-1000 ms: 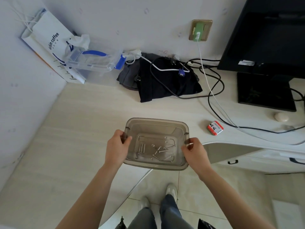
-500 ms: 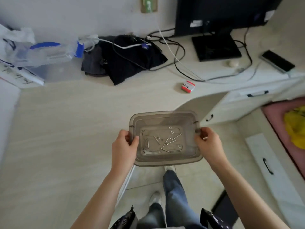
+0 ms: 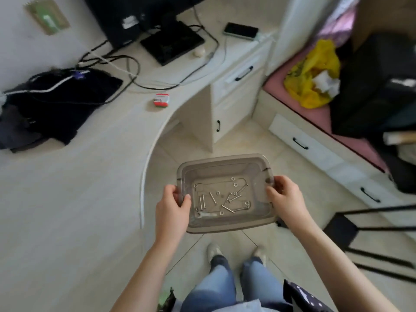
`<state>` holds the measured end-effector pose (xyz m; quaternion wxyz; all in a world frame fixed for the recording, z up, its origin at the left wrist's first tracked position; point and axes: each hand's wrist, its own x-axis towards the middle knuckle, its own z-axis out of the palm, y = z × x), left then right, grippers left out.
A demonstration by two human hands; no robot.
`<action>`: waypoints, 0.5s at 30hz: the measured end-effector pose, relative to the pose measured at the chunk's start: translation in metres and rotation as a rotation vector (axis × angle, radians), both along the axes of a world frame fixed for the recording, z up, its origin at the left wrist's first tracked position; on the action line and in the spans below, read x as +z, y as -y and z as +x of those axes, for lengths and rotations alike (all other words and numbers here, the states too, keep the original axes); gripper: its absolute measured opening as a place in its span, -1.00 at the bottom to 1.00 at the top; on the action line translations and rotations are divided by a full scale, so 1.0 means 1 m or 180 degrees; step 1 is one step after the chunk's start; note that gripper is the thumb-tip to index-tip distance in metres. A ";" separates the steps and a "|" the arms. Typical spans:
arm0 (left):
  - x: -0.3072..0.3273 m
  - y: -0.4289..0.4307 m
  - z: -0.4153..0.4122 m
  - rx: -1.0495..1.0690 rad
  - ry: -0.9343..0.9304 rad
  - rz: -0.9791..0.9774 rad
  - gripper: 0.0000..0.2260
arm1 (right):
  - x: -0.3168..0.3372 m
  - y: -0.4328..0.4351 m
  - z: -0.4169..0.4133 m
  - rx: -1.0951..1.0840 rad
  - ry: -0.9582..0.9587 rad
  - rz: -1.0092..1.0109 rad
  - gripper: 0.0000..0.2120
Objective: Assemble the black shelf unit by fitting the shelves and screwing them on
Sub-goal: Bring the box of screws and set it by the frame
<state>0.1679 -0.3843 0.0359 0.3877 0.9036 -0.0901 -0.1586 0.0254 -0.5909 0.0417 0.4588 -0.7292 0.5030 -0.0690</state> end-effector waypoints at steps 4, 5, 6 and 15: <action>-0.001 0.035 -0.034 -0.0443 0.0105 0.0032 -0.80 | 0.002 0.013 -0.066 -0.0367 -0.0033 -0.0021 -0.90; -0.002 0.045 -0.044 -0.0559 0.0086 0.0031 -0.81 | 0.003 0.016 -0.084 -0.0467 -0.0019 0.0001 -0.90; -0.002 0.055 -0.054 -0.0694 0.0059 0.0040 -0.82 | 0.004 0.020 -0.102 -0.0573 0.0001 0.0039 -0.90; -0.004 0.152 -0.173 -0.1642 -0.0011 0.0223 -0.83 | 0.003 0.058 -0.270 -0.1305 0.0056 -0.0010 -0.90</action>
